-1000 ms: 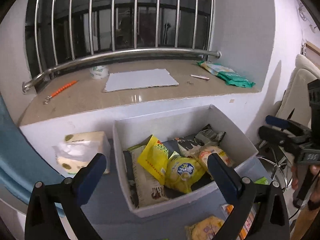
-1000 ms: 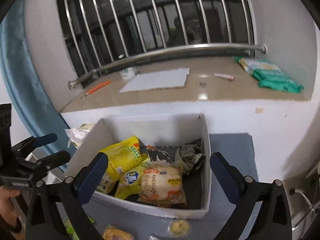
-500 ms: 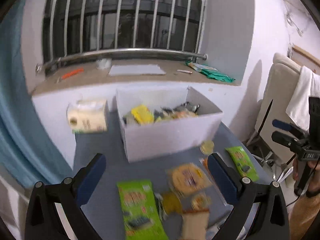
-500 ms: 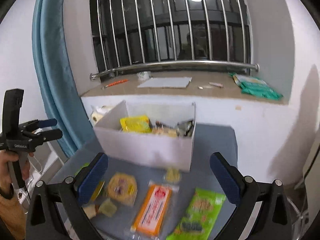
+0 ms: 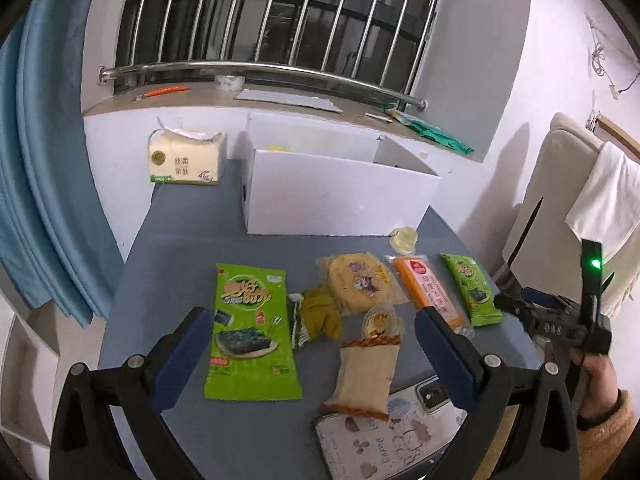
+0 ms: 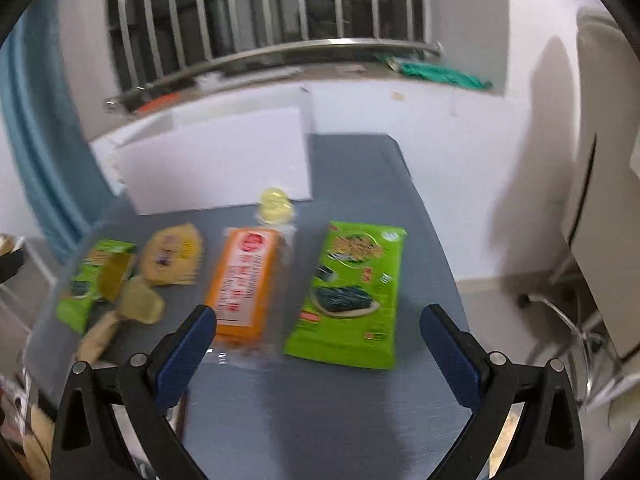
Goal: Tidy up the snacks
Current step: 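Grasp the green seaweed bag with the right tool while the left tool grasps another seaweed bag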
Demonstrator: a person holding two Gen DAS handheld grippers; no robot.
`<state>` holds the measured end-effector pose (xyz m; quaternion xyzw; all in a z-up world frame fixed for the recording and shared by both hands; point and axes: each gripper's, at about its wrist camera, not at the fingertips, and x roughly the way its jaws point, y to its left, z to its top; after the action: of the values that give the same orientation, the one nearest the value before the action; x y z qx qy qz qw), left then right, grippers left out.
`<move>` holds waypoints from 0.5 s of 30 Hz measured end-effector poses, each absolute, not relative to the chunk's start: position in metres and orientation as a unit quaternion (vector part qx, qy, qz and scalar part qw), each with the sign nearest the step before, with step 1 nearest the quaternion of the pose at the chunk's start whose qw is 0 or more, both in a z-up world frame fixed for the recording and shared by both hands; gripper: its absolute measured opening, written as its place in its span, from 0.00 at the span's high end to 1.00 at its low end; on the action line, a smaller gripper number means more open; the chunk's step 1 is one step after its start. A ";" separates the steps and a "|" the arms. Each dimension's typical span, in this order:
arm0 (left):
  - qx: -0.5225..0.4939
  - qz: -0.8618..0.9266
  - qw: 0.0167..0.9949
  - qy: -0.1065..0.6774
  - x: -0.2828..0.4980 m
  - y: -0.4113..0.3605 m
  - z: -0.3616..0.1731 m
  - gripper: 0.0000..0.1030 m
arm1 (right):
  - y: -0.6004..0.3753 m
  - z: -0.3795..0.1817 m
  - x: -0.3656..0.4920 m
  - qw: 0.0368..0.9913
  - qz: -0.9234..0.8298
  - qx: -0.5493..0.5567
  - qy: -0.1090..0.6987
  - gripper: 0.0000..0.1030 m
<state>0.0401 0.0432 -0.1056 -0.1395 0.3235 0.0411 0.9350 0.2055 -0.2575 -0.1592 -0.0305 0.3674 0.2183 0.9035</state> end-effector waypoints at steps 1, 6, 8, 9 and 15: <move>-0.141 0.042 0.934 0.325 0.041 0.045 -0.107 0.00 | -0.258 -0.163 0.212 0.901 0.215 -0.021 0.377 0.00; -0.143 0.054 0.931 0.333 0.035 0.052 -0.114 0.00 | -0.258 -0.178 0.246 0.895 0.180 -0.007 0.409 0.00; -0.142 0.055 0.929 0.339 0.034 0.054 -0.118 0.00 | -0.256 -0.185 0.256 0.892 0.179 -0.007 0.415 0.00; -0.143 0.056 0.928 0.340 0.033 0.055 -0.120 0.00 | -0.253 -0.189 0.263 0.891 0.181 -0.008 0.417 0.00; -0.146 0.060 0.923 0.352 0.033 0.058 -0.128 0.00 | -0.239 -0.209 0.284 0.883 0.168 -0.025 0.437 0.24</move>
<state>0.0335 0.0581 -0.1280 -0.1460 0.3517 0.0598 0.9227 0.2840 -0.2390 -0.2088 -0.0252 0.4367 0.1678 0.8834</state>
